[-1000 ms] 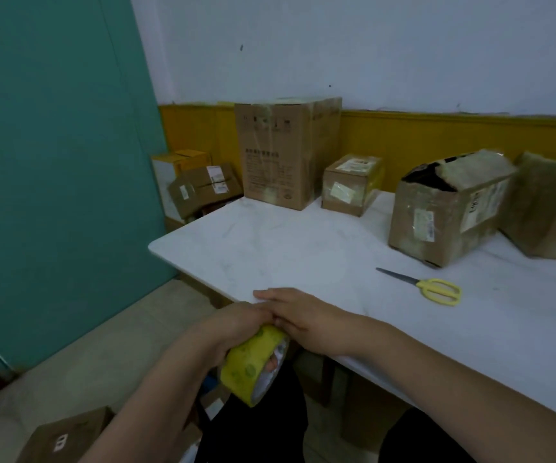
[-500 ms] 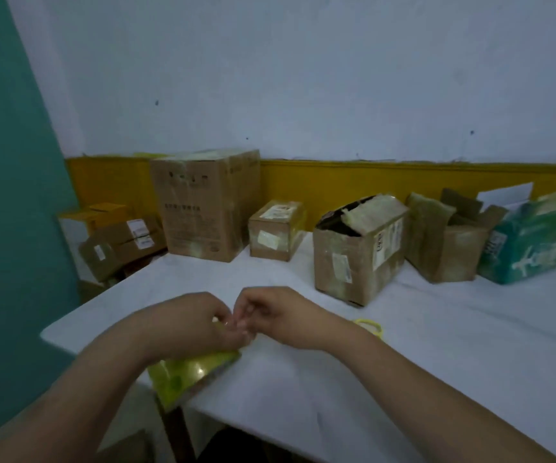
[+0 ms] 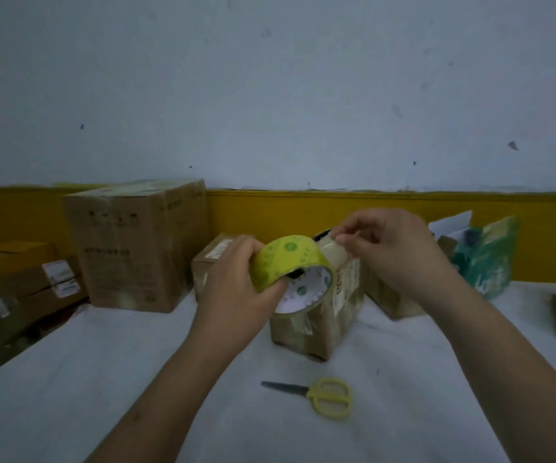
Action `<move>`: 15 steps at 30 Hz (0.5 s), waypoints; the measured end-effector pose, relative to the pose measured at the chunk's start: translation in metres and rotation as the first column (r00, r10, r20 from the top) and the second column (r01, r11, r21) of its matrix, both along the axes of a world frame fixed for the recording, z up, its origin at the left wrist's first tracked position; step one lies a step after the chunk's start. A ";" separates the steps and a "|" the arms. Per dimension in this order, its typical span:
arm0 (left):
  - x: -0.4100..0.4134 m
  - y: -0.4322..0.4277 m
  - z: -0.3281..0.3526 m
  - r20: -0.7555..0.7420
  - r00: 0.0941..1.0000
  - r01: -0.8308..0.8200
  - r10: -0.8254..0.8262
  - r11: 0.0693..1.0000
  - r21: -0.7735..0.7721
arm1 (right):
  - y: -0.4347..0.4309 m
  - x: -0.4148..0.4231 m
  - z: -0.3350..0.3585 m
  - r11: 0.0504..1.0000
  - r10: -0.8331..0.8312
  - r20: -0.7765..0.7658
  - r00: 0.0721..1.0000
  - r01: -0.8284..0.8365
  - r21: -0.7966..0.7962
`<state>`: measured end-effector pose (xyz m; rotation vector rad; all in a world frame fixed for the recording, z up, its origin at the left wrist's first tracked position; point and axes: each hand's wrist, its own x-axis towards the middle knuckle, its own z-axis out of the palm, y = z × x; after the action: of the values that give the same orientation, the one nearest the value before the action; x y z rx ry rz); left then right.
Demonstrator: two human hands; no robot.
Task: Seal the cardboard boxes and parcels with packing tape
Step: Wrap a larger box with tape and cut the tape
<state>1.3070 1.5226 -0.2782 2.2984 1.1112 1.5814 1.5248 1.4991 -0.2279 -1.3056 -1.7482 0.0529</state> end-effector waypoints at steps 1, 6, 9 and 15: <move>0.008 0.004 -0.001 -0.047 0.997 0.058 -0.057 0.998 0.002 | 0.003 0.005 0.009 0.999 -0.035 0.071 0.997 0.032 0.038; 0.027 0.020 0.014 -0.163 0.908 0.372 -0.386 0.922 -0.110 | 0.010 0.032 0.059 0.998 -0.016 0.402 0.915 -0.009 0.059; 0.055 0.052 0.038 0.116 0.984 0.156 -0.135 0.967 -0.200 | 0.011 0.040 0.090 0.999 0.008 0.651 0.759 -0.028 0.021; 0.121 0.127 0.019 -0.705 0.701 -0.437 -0.109 0.716 -0.545 | 0.029 0.044 0.129 0.982 -0.068 0.867 0.493 0.188 -0.031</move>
<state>1.4282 1.6498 -0.2589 2.2512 1.7372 0.0907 1.5692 1.5279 -0.0989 -1.7098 -2.4974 -0.7382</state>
